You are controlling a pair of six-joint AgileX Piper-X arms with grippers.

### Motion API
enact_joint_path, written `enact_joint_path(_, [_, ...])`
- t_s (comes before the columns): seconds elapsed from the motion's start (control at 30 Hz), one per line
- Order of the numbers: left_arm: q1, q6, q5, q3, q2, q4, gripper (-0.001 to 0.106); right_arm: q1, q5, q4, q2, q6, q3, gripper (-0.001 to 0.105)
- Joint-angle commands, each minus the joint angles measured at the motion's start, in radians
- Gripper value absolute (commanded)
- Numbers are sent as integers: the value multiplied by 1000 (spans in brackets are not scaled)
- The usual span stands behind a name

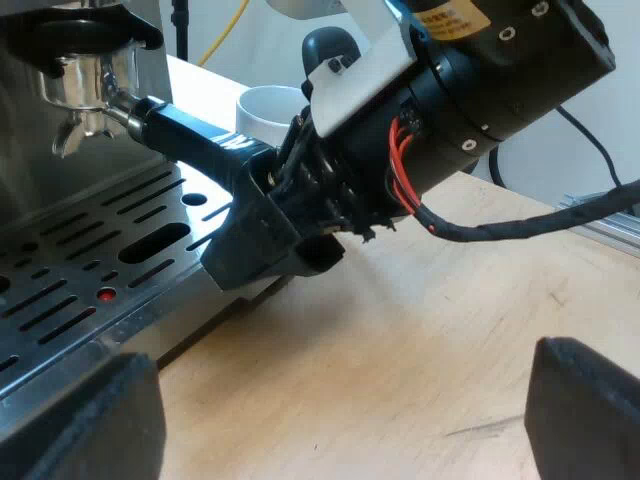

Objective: Grind coffee beans and then tamp

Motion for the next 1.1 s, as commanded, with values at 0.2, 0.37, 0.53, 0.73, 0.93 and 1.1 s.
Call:
enact_joint_path(0.2, [-5, -11, 8, -4, -6, -2, 85, -4, -3, 6, -3, -10, -2, 63])
enact_joint_path(0.37, [-5, -11, 8, -4, -6, -2, 85, -4, -3, 6, -3, -10, -2, 46])
enact_joint_path(0.53, [-5, -11, 8, -4, -6, -2, 85, -4, -3, 6, -3, -10, -2, 28])
enact_joint_path(0.73, [-5, -11, 8, -4, -6, -2, 85, -4, -3, 6, -3, -10, -2, 9])
enact_joint_path(0.93, [-5, -11, 8, -4, -6, -2, 85, -4, 6, 6, -3, -10, -2, 0])
enact_joint_path(1.1, [-5, -11, 8, -4, -6, -2, 85, -4, 5, 6, -3, -12, -2, 0])
